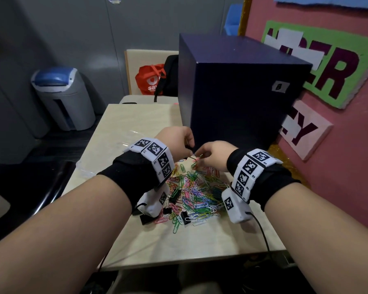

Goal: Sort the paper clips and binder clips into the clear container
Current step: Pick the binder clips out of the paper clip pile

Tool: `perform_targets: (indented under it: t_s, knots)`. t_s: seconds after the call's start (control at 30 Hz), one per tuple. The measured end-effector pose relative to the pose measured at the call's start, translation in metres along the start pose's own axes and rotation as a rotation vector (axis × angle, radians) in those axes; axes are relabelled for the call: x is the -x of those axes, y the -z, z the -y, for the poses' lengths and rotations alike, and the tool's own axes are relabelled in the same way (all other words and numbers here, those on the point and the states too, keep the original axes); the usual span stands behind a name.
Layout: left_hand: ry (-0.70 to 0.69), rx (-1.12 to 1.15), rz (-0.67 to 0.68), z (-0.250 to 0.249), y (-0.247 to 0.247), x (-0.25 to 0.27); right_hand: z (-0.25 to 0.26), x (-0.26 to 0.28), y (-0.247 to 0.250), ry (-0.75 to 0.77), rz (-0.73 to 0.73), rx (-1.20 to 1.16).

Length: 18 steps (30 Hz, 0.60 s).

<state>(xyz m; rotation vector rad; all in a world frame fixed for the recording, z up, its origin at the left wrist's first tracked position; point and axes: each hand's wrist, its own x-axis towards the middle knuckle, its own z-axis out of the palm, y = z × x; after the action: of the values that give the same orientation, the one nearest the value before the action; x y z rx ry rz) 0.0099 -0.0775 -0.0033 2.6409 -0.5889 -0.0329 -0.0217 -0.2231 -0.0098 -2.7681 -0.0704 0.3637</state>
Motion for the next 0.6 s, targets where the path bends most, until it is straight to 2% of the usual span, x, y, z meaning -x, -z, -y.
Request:
perform_targets:
  t_s: [0.2, 0.4, 0.53, 0.6]
  knots:
    - [0.001, -0.016, 0.017, 0.000, 0.000, 0.001, 0.003, -0.003, 0.000, -0.024, -0.018, -0.030]
    - [0.020, -0.162, 0.058, -0.005, -0.001, 0.000, 0.000, -0.002, 0.005, -0.053, -0.086, -0.048]
    - [0.049, -0.148, 0.030, -0.003, -0.001, -0.002, -0.004, 0.003, 0.008, -0.037, 0.010, 0.006]
    - [0.028, -0.102, 0.000, -0.004, -0.002, -0.002, -0.007, 0.005, 0.010, -0.045, -0.032, 0.050]
